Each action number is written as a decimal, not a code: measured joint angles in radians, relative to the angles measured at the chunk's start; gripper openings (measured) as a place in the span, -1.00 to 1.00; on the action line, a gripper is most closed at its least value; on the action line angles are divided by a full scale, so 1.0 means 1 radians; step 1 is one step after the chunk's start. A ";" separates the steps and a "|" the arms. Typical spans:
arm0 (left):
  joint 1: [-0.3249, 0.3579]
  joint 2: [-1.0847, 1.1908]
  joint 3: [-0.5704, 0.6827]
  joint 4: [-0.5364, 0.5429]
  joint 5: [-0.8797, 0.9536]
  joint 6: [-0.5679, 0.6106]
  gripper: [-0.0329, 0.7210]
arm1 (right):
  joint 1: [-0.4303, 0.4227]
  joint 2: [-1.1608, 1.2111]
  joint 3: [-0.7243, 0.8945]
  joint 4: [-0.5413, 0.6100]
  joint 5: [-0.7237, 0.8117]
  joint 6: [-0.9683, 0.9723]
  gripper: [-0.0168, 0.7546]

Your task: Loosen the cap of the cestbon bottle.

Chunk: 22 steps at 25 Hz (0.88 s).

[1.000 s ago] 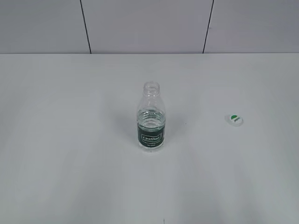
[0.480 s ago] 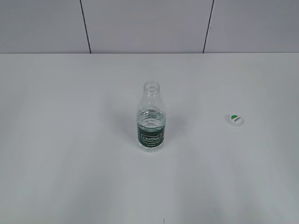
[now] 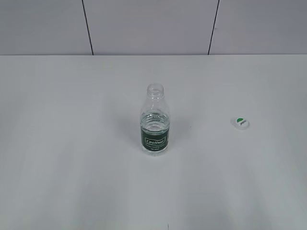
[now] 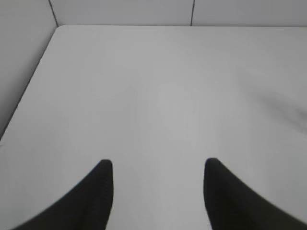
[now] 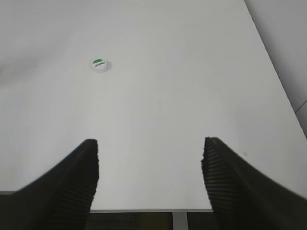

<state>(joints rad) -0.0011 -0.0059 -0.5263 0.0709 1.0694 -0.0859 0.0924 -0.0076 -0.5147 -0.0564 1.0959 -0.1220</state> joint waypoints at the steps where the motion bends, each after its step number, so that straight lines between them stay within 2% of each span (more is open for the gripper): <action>1: 0.009 0.000 0.000 0.000 0.000 0.000 0.10 | -0.007 0.000 0.000 0.000 0.000 0.000 0.39; 17: 0.012 0.000 0.000 -0.006 0.000 0.003 0.10 | -0.013 0.000 0.000 0.000 -0.001 0.001 0.39; 22: 0.012 0.000 0.000 -0.018 0.000 0.003 0.10 | -0.040 0.000 0.000 0.000 -0.001 0.001 0.39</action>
<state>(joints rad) 0.0110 -0.0059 -0.5263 0.0528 1.0694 -0.0830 0.0528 -0.0076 -0.5147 -0.0564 1.0950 -0.1213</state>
